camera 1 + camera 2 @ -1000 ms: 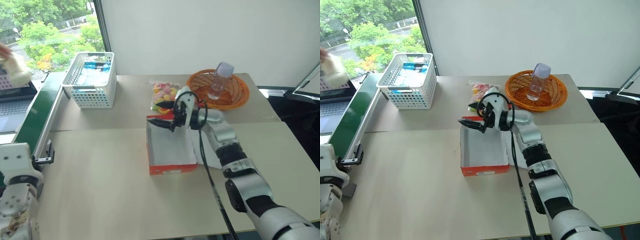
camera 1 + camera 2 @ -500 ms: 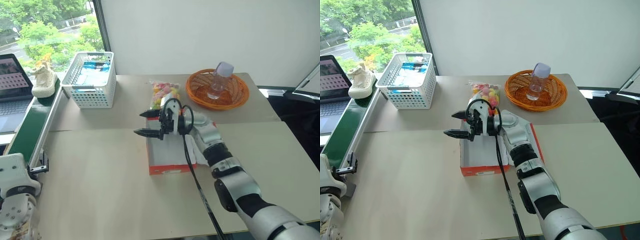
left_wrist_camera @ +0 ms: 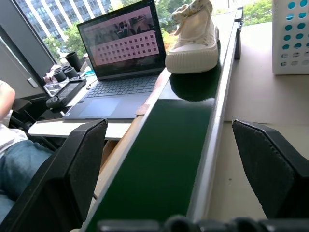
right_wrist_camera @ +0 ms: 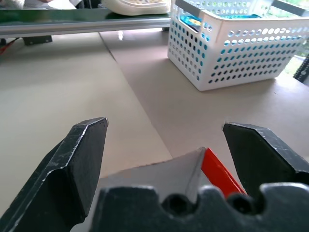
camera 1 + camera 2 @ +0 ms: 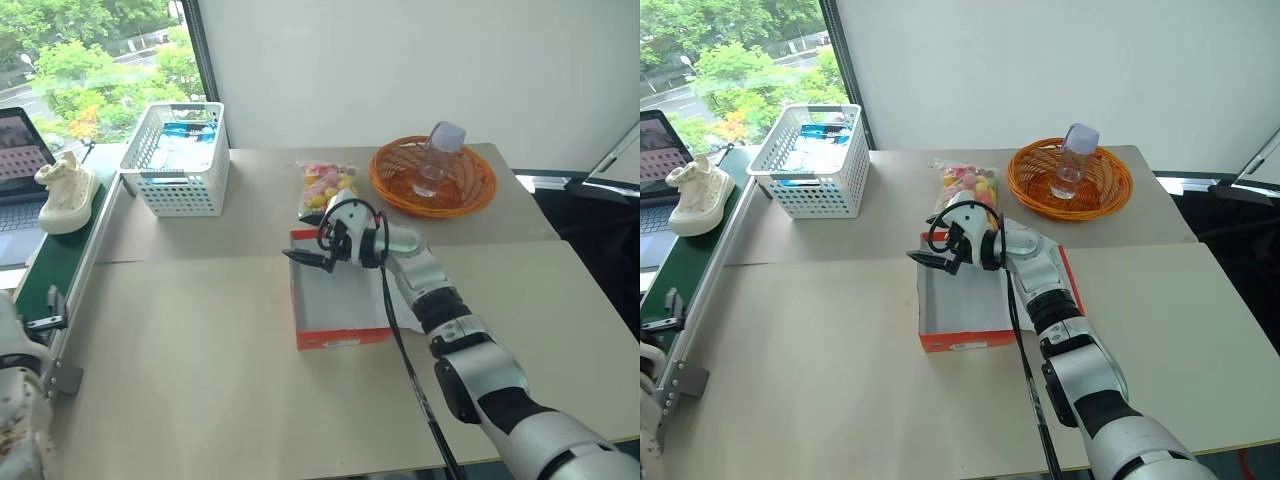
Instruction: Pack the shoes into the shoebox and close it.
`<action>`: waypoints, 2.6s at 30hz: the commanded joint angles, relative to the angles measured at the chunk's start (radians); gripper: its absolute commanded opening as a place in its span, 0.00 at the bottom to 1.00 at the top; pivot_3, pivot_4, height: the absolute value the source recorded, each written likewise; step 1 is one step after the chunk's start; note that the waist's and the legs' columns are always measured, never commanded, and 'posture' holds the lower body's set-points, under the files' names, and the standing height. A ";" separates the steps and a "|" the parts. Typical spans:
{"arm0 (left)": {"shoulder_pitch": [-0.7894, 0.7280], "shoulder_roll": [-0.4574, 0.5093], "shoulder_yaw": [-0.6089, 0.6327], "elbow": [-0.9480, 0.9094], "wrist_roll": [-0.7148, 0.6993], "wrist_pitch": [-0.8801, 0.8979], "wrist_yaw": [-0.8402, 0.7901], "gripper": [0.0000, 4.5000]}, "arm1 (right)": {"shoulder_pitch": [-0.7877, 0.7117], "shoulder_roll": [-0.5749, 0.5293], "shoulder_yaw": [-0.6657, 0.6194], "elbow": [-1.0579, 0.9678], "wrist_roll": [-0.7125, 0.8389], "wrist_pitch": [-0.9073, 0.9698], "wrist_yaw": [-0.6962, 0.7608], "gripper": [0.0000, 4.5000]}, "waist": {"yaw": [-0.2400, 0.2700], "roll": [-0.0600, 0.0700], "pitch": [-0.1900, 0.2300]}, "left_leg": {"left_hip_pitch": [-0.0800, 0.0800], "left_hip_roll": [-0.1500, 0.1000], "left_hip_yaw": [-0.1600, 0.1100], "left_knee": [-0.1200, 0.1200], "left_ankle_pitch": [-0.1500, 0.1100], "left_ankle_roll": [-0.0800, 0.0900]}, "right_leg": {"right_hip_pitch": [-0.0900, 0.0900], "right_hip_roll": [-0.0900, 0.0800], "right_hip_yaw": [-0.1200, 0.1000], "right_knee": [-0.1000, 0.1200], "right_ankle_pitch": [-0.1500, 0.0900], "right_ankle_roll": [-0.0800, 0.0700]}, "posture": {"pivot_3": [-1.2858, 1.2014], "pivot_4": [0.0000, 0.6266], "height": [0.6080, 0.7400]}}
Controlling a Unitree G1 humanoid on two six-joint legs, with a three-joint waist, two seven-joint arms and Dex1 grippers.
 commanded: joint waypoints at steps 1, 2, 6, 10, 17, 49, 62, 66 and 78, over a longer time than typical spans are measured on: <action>-0.033 0.105 0.065 0.114 -0.027 -0.046 -0.062 0.97 | 0.004 -0.008 -0.025 -0.033 0.013 -0.023 -0.008 1.00 | -0.006 0.000 0.000 | 0.000 0.000 0.000 0.000 0.000 0.000 | 0.000 0.000 0.000 0.000 0.000 0.000 | 0.52 0.24 1.00; -0.042 0.128 0.066 0.144 -0.032 -0.053 -0.080 0.97 | 0.005 -0.008 -0.026 -0.034 0.013 -0.022 -0.009 1.00 | -0.007 0.000 0.000 | 0.000 0.000 0.000 0.000 0.000 0.000 | 0.000 0.000 0.000 0.000 0.000 0.000 | 0.52 0.24 1.00; -0.099 0.235 0.051 0.282 -0.073 -0.017 -0.173 0.97 | 0.010 -0.008 -0.025 -0.043 0.013 -0.019 -0.010 1.00 | -0.009 0.000 0.000 | 0.000 0.000 0.000 0.000 0.000 0.000 | -0.001 -0.001 -0.001 0.000 0.000 0.000 | 0.52 0.24 1.00; -0.175 0.341 0.029 0.428 -0.100 0.050 -0.241 0.97 | 0.018 -0.006 -0.022 -0.062 0.014 -0.012 -0.009 1.00 | -0.010 0.000 0.000 | 0.000 0.000 0.000 -0.001 0.000 0.000 | -0.001 -0.001 -0.001 0.000 0.000 0.000 | 0.52 0.24 1.00; -0.232 0.417 -0.033 0.565 -0.098 0.085 -0.313 0.97 | 0.035 -0.005 -0.023 -0.088 0.017 0.002 -0.012 1.00 | -0.011 0.000 0.000 | 0.000 0.000 0.001 -0.002 0.000 -0.001 | -0.002 -0.001 -0.001 0.000 0.000 -0.001 | 0.52 0.24 1.00; -0.382 0.343 -0.093 0.595 -0.181 0.113 -0.326 0.00 | 0.051 -0.037 -0.012 -0.144 0.007 0.036 -0.012 1.00 | 0.006 0.000 0.000 | 0.000 0.002 -0.001 -0.003 0.002 -0.004 | -0.001 -0.002 -0.007 0.003 0.001 -0.003 | 0.52 0.24 1.00; -0.657 0.193 -0.337 0.028 -0.385 0.334 -0.270 0.00 | -0.040 -0.011 -0.241 -0.331 0.350 0.552 -0.105 1.00 | 0.019 -0.006 0.002 | -0.006 0.001 -0.003 -0.002 0.003 -0.005 | -0.002 -0.001 -0.007 0.001 0.002 -0.001 | 0.52 0.24 1.00; -0.735 0.112 -0.439 -0.022 -0.413 0.376 -0.242 0.00 | -0.123 0.008 -0.404 -0.362 0.532 0.767 -0.260 1.00 | 0.010 -0.006 0.002 | -0.005 0.001 -0.004 -0.002 0.003 -0.005 | -0.002 0.001 -0.007 0.002 0.002 -0.001 | 0.52 0.24 1.00; -0.874 -0.097 -0.651 0.089 -0.362 0.307 -0.281 0.00 | -0.122 0.040 -0.532 -0.473 0.763 0.987 -0.464 1.00 | 0.020 -0.006 0.002 | -0.008 0.000 -0.005 -0.002 0.004 -0.004 | -0.002 0.001 -0.007 0.000 0.002 0.000 | 0.52 0.24 1.00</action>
